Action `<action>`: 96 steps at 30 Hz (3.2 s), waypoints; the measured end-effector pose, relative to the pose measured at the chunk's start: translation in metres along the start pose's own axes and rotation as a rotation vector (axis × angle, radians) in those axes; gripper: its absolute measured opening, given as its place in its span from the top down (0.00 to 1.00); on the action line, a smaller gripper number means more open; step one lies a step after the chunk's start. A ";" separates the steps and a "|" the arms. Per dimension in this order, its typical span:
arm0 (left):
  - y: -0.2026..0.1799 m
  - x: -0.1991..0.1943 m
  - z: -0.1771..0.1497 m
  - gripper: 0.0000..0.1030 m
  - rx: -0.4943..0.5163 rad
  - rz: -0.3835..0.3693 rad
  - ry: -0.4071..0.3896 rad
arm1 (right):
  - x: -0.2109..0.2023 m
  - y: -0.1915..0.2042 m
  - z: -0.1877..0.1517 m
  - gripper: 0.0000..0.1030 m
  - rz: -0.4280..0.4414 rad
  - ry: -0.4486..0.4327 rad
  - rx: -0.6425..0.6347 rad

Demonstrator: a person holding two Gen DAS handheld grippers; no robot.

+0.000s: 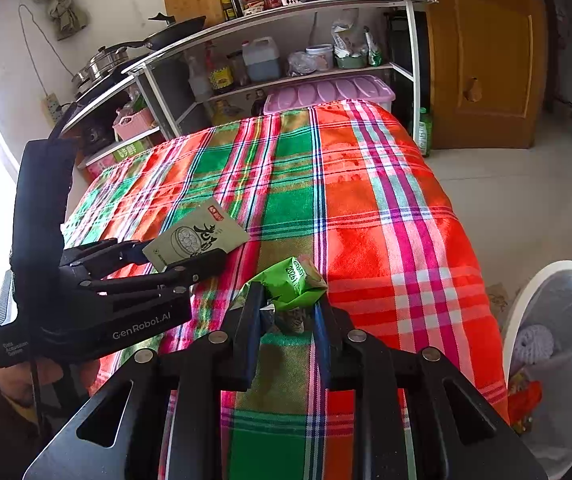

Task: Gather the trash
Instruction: 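Grasp the green snack bag with the right gripper while the left gripper grasps the beige packet, then carry the green bag and beige packet over the white bin with both tools, then open both grippers above the bin to drop the snack bags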

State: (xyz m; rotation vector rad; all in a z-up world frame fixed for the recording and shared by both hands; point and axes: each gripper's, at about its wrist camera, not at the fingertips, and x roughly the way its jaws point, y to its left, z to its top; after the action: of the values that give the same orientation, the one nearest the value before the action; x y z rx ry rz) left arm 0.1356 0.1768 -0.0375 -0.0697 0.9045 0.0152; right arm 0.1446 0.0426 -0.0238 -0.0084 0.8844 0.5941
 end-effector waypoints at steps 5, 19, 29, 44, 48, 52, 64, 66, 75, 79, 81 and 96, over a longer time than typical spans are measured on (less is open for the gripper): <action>0.002 -0.001 -0.001 0.76 0.000 0.005 -0.005 | 0.000 0.000 0.000 0.77 0.001 -0.002 0.002; 0.000 -0.029 -0.004 0.77 -0.020 -0.016 -0.051 | -0.008 0.002 -0.003 0.77 -0.008 -0.023 0.000; -0.027 -0.064 -0.005 0.77 0.010 -0.046 -0.103 | -0.037 -0.005 -0.012 0.77 -0.020 -0.067 0.016; -0.090 -0.087 -0.009 0.77 0.079 -0.118 -0.141 | -0.093 -0.043 -0.030 0.77 -0.083 -0.141 0.078; -0.114 -0.086 -0.007 0.77 0.105 -0.143 -0.143 | -0.109 -0.062 -0.039 0.77 -0.116 -0.160 0.110; -0.146 -0.081 -0.005 0.77 0.143 -0.164 -0.144 | -0.126 -0.085 -0.047 0.77 -0.162 -0.177 0.142; -0.245 -0.056 -0.005 0.76 0.245 -0.251 -0.099 | -0.166 -0.166 -0.078 0.77 -0.317 -0.180 0.246; -0.257 -0.052 -0.005 0.77 0.264 -0.257 -0.094 | -0.169 -0.180 -0.083 0.77 -0.330 -0.170 0.268; -0.295 -0.022 -0.008 0.77 0.290 -0.287 -0.020 | -0.154 -0.224 -0.104 0.77 -0.382 -0.089 0.316; -0.300 -0.015 -0.009 0.76 0.296 -0.282 -0.008 | -0.145 -0.238 -0.109 0.76 -0.375 -0.068 0.347; -0.300 -0.012 -0.009 0.71 0.291 -0.280 0.001 | -0.142 -0.243 -0.112 0.76 -0.367 -0.054 0.352; -0.297 -0.017 -0.011 0.50 0.269 -0.279 -0.004 | -0.143 -0.243 -0.115 0.52 -0.399 -0.049 0.372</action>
State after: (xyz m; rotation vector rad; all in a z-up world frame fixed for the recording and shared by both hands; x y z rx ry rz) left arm 0.1289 -0.1204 -0.0147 0.0549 0.8796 -0.3651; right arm 0.1110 -0.2588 -0.0497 0.1623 0.9040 0.0532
